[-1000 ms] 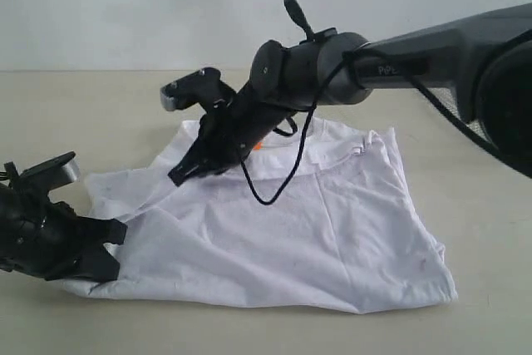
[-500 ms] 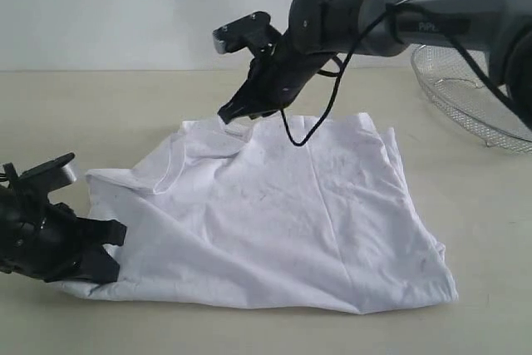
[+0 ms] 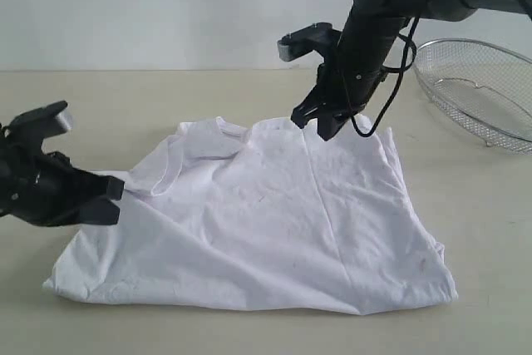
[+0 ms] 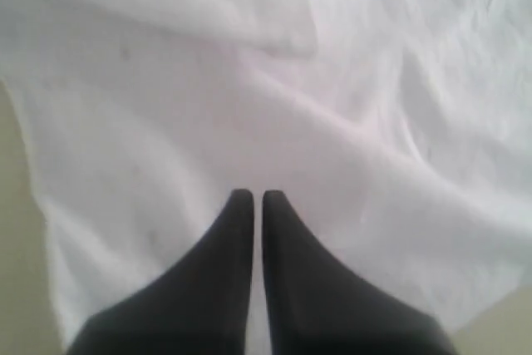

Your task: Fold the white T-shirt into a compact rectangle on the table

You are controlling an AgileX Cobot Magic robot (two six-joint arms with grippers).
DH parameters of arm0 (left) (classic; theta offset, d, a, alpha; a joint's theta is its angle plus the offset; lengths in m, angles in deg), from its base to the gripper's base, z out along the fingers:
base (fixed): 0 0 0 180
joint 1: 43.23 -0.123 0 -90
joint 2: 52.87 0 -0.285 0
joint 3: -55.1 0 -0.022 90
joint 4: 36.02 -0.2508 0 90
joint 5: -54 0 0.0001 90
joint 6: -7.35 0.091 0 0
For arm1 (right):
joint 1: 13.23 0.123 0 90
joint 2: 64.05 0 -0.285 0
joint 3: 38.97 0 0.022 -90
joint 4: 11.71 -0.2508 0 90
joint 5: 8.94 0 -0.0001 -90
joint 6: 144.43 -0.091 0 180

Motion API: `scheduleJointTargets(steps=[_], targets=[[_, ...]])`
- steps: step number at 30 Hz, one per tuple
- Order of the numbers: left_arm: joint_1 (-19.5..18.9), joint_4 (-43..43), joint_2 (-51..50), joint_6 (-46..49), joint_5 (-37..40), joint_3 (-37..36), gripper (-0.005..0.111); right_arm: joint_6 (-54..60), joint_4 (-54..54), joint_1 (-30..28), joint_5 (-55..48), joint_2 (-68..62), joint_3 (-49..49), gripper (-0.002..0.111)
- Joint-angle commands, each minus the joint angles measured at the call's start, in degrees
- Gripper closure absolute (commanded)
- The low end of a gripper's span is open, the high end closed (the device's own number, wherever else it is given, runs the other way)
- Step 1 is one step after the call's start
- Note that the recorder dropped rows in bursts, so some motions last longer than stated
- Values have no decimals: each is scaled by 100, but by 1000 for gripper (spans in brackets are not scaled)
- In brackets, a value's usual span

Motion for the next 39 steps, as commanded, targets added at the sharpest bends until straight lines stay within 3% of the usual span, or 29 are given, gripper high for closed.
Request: scheduleJointTargets(steps=[1, 4, 9, 12, 15, 17, 27, 39], targets=[[29, -17, -197, -38, -100, 409, 102, 96, -132, -29, -462, 23, 32, 109], [29, -17, -266, 198, -53, 619, 102, 96, -195, -29, -653, 23, 22, 109], [29, -108, -230, 1608, 68, 785, 95, 110, -195, -42, -778, 23, 22, 109], [44, 9, -230, 1960, 132, 889, 74, 110, -195, -42, -815, 23, 22, 109], [70, 20, -230, 2539, 33, 924, 42, 110, -195, -42, -747, 23, 22, 109], [79, -33, -246, 2985, -212, 924, 31, 120, -195, -42, -706, 23, 22, 109], [79, -30, -475, 4454, -246, 924, 35, 161, -195, -42, -454, 23, 22, 109], [79, 6, -994, 4724, -558, 981, 35, 161, -269, -42, -396, 23, 22, 109]])
